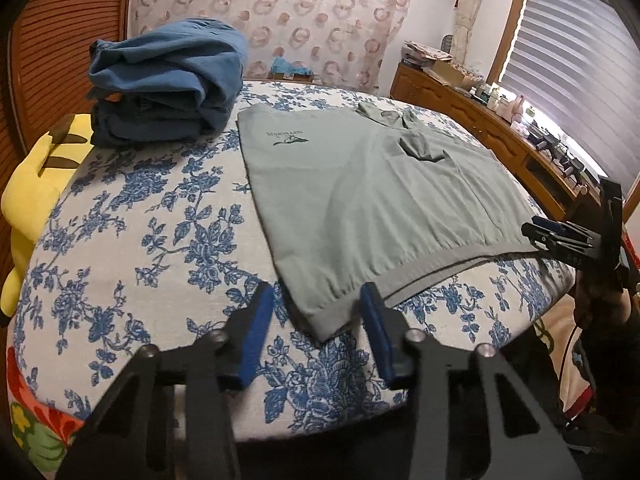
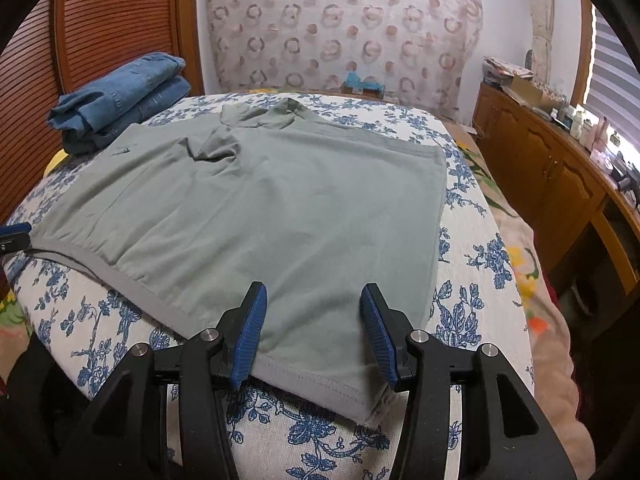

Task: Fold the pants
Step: 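Close the left gripper on the shirt hem corner, then lift the hem side with the left gripper, fold it over, release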

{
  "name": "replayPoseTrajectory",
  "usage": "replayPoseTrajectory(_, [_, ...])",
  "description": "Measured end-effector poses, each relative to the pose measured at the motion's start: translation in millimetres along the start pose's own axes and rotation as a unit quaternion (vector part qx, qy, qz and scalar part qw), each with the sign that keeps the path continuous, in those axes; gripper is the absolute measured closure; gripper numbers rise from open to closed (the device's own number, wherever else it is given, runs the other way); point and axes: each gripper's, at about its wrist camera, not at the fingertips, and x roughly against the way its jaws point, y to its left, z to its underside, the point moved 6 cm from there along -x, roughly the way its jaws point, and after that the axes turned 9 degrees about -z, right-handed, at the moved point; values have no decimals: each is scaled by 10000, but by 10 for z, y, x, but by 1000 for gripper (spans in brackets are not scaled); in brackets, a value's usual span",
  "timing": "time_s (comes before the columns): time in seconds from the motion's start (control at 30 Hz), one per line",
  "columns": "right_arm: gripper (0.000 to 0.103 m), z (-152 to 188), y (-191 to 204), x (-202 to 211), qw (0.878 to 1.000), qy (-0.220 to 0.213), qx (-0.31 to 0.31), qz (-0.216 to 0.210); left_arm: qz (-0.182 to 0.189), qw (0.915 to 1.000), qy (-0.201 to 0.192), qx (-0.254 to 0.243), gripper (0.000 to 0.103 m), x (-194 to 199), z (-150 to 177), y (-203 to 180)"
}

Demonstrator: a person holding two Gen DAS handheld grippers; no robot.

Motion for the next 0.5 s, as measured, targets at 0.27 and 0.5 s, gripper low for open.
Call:
replayPoseTrajectory(0.27, [53, 1, 11, 18, 10000, -23, -6, -9, -245, 9995, -14, -197, 68, -49, 14, -47])
replayPoseTrajectory(0.5, [53, -5, 15, 22, 10000, -22, -3, -14, -226, 9989, -90, -398, 97, -37, -6, -141])
